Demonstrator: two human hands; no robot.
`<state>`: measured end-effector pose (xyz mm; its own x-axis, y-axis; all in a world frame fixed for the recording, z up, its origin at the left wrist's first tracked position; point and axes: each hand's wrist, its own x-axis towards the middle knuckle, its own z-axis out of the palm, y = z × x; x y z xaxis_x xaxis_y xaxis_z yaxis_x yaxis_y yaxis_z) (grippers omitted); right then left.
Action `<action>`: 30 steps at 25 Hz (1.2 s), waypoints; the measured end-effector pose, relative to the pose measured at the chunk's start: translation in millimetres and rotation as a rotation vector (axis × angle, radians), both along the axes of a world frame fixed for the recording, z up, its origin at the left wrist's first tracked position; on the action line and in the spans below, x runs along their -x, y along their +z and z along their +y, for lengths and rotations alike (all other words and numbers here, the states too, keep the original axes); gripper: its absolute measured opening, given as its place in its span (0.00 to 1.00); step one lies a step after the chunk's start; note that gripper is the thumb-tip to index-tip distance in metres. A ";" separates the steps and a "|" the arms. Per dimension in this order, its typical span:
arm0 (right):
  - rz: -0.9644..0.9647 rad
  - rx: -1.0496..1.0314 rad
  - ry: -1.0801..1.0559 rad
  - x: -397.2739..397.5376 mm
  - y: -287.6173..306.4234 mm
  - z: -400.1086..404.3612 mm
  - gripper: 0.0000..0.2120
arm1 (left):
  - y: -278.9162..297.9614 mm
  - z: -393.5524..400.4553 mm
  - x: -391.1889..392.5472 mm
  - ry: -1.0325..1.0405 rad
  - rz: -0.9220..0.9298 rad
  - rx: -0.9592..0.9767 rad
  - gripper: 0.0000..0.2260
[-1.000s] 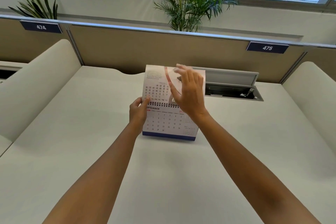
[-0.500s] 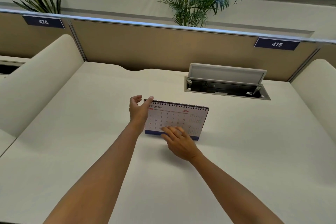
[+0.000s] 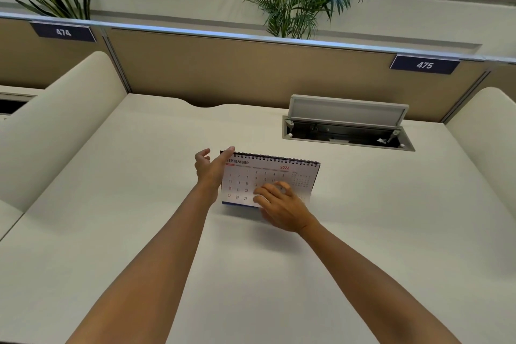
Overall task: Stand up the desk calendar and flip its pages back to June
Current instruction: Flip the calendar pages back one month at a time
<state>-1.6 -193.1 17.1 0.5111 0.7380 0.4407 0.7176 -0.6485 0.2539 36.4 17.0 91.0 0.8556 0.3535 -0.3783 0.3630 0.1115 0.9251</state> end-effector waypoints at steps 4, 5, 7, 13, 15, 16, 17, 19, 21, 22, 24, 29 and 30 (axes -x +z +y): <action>-0.029 -0.137 0.019 10.4 10.9 -3.9 0.04 | 0.8 1.6 -0.7 -0.021 0.028 0.017 0.33; -0.015 -0.195 0.000 13.2 14.4 -2.3 0.06 | 1.9 0.8 -0.2 -0.023 0.029 0.024 0.33; 0.020 -0.318 -0.058 16.8 23.0 4.4 0.09 | 3.1 -0.1 -0.1 -0.020 0.032 0.027 0.32; 0.082 -0.470 -0.144 28.4 43.0 11.8 0.11 | 6.5 3.4 -2.1 -0.073 0.091 0.008 0.31; 0.100 -0.482 -0.155 32.9 47.1 9.9 0.12 | 8.5 5.3 -2.6 -0.085 0.106 0.015 0.32; 0.107 -0.489 -0.155 35.8 48.3 10.2 0.13 | 8.9 7.0 -2.4 -0.089 0.118 0.018 0.33; 0.108 -0.494 -0.151 38.6 50.7 10.0 0.13 | 10.8 7.3 -2.6 -0.098 0.128 0.019 0.33; 0.109 -0.501 -0.132 44.4 53.6 12.5 0.13 | 12.4 10.2 -3.1 -0.123 0.143 0.028 0.32; 0.093 -0.514 -0.116 49.7 57.4 14.3 0.12 | 14.5 11.3 -3.6 -0.160 0.130 0.056 0.28; 0.082 -0.524 -0.108 51.1 60.2 14.9 0.12 | 16.0 11.8 -3.7 -0.178 0.114 0.073 0.25; 0.048 -0.525 -0.092 52.0 68.5 14.0 0.11 | 19.8 12.0 -2.9 -0.235 0.075 0.085 0.18; -0.059 -0.554 -0.112 43.3 103.4 7.0 0.10 | 23.5 14.8 1.8 -0.372 0.043 0.111 0.17; -0.067 -0.570 -0.124 39.8 113.1 5.7 0.10 | 24.2 14.3 2.9 -0.367 0.027 0.150 0.19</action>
<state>-41.3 -187.4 130.2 0.5355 0.3117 0.7849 0.6223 -0.7739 -0.1172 33.5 31.3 115.2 0.9040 -0.0352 -0.4261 0.4274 0.1030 0.8982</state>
